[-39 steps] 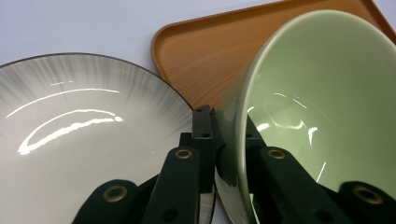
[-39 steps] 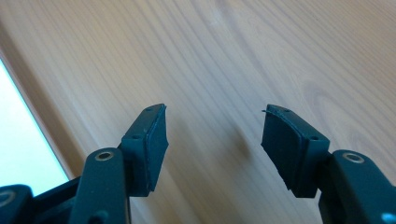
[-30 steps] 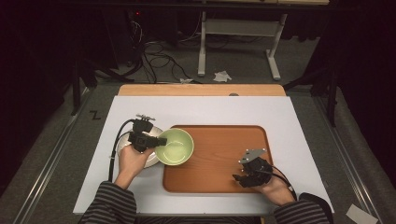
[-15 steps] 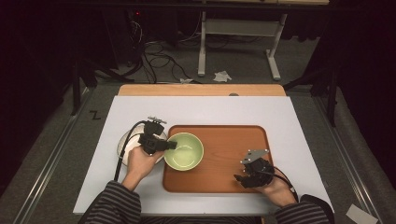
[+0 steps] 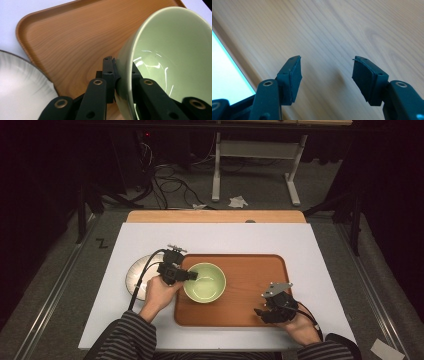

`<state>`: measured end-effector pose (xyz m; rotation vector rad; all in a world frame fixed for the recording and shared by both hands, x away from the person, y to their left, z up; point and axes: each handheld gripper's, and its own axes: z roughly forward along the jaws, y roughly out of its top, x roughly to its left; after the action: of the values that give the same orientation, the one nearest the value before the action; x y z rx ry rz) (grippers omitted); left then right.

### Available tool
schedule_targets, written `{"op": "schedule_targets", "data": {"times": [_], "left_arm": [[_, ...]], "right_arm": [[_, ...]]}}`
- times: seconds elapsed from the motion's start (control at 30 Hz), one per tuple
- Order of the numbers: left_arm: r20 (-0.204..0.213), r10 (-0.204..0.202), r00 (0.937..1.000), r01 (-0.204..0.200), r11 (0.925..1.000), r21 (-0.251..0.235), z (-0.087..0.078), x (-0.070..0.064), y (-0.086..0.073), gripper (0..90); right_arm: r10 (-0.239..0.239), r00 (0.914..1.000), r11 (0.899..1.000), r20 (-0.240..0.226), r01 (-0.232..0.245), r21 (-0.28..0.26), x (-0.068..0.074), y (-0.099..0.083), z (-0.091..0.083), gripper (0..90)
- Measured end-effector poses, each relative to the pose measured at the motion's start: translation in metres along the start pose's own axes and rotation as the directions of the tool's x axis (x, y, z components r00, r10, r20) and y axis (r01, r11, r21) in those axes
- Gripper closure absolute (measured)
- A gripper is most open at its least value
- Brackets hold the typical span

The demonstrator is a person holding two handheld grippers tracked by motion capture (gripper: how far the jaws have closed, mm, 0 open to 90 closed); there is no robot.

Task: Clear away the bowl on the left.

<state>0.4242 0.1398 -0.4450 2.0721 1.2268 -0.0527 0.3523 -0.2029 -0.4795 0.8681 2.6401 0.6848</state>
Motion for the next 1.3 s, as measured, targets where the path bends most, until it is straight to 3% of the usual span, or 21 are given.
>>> {"op": "schedule_targets", "data": {"times": [0.53, 0.87, 1.07, 1.2, 1.3], "left_arm": [[0.036, 0.038, 0.9986, -0.039, 0.9988, 0.029, 0.025, -0.010, 0.014, 81.4], [0.015, 0.065, 0.9978, -0.066, 0.9945, 0.081, 0.043, -0.015, 0.019, 79.6], [0.053, 0.056, 0.9970, -0.060, 0.9957, 0.071, 0.048, -0.016, 0.023, 83.2], [0.042, 0.065, 0.9970, -0.068, 0.9945, 0.080, 0.053, -0.017, 0.026, 83.1], [0.057, 0.059, 0.9966, -0.063, 0.9949, 0.079, 0.056, -0.017, 0.027, 83.1]], "right_arm": [[0.058, 0.9971, 0.998, 0.050, -0.057, -0.013, 0.004, -0.019, -0.014, 42.0], [0.088, 0.9943, 0.996, 0.061, -0.087, -0.015, 0.006, -0.027, -0.019, 42.1], [0.109, 0.9916, 0.994, 0.070, -0.108, -0.021, 0.009, -0.033, -0.024, 42.1], [0.119, 0.9897, 0.993, 0.078, -0.118, -0.021, 0.010, -0.036, -0.026, 42.0], [0.128, 0.9882, 0.992, 0.084, -0.127, -0.020, 0.010, -0.038, -0.027, 42.1]]}}
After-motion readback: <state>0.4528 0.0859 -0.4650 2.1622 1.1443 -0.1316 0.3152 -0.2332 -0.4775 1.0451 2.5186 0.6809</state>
